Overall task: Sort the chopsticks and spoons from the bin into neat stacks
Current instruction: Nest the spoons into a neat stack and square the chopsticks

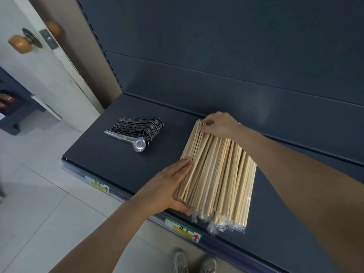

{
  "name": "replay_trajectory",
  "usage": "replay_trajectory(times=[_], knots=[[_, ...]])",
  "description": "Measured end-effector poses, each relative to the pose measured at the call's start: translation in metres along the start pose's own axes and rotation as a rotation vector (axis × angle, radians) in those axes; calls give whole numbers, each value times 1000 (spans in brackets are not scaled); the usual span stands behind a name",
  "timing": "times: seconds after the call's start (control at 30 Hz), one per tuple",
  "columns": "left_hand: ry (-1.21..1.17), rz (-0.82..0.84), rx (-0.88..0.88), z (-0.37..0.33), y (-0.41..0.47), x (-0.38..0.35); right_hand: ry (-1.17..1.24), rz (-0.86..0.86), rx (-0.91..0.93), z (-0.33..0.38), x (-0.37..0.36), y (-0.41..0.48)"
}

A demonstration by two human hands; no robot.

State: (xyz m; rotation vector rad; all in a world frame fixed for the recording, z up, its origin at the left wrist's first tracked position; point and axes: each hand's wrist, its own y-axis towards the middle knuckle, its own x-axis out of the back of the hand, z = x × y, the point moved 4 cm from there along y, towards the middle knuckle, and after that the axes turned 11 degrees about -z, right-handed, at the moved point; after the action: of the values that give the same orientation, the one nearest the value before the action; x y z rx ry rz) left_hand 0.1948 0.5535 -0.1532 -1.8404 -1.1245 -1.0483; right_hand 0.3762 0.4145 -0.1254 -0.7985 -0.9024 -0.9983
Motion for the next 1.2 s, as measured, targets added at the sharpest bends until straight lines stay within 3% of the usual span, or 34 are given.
replay_trajectory(times=[0.17,0.3,0.77,1.03,1.2], knots=[[4,-23,-6,3,1,1,94,-16,-19,1,-4,6],[10,-7,-20,4,0,1,-29,62,29,5,-13,11],[26,-15,-64,-4,-7,13,-36,-45,11,-28,30,-11],[221,26,-336,-65,5,-15,54,-76,-106,-66,21,-32],[218,2,-349,-64,12,-23,118,-87,-129,-72,19,-36]])
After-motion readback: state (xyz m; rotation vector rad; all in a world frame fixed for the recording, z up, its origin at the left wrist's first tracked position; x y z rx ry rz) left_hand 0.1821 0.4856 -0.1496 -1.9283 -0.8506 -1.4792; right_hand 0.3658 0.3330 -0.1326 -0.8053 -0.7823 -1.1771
